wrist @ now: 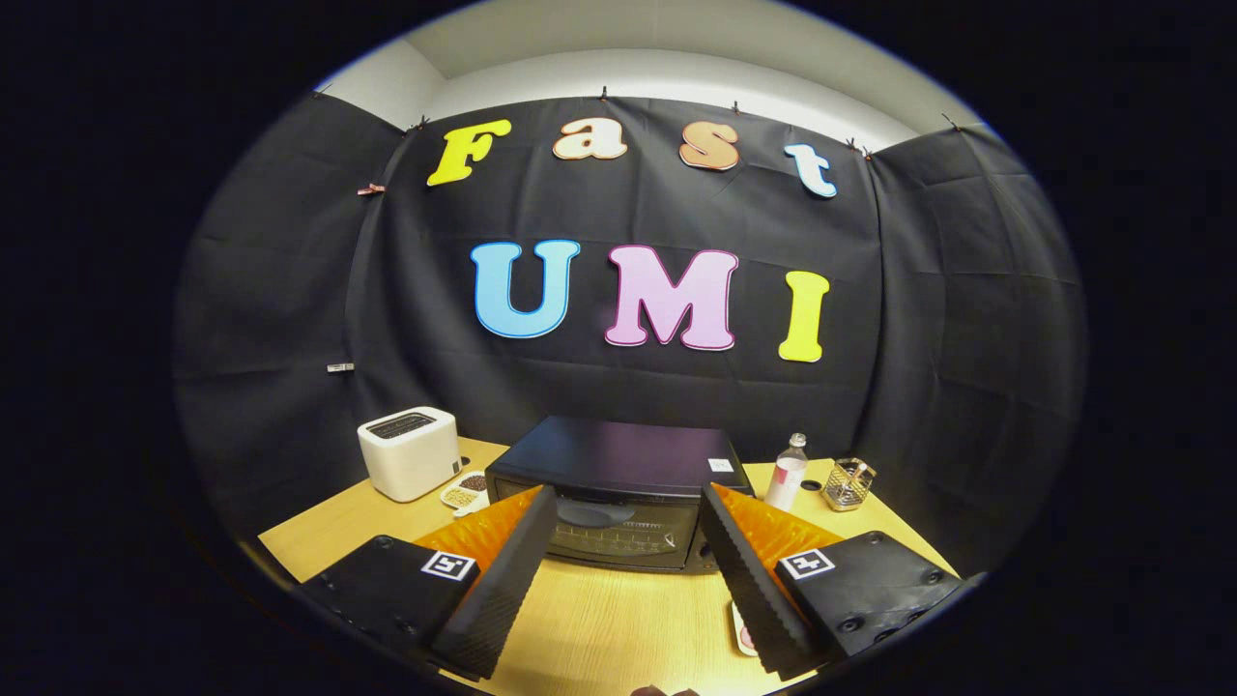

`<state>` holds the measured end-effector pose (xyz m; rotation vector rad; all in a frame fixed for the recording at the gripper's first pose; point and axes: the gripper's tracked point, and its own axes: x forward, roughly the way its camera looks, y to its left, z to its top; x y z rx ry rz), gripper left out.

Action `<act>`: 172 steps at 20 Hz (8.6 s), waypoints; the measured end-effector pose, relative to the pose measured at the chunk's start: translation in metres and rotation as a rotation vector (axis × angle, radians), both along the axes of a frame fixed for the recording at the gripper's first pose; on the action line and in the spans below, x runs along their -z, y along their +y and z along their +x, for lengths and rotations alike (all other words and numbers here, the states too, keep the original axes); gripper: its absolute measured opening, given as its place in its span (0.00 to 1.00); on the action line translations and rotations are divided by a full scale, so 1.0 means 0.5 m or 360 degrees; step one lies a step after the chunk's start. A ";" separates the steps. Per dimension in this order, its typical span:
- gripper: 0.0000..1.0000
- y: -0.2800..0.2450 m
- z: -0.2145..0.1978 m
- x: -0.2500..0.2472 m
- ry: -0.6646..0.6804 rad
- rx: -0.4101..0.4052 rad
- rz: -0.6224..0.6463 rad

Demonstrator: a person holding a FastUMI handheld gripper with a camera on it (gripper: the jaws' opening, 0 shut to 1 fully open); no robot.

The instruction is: Open the toaster oven, put the food inside, and close the toaster oven door.

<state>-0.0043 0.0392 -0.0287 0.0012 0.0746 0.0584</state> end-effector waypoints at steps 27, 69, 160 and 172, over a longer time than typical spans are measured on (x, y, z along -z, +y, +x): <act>1.00 0.103 0.331 0.230 0.0294 0.0132 -0.0017; 0.99 -0.102 -0.029 0.382 0.0880 -0.0067 0.0023; 0.06 -0.266 -0.046 0.389 0.1078 0.0386 0.1808; 0.06 -0.049 0.075 0.395 0.1147 0.0214 0.1768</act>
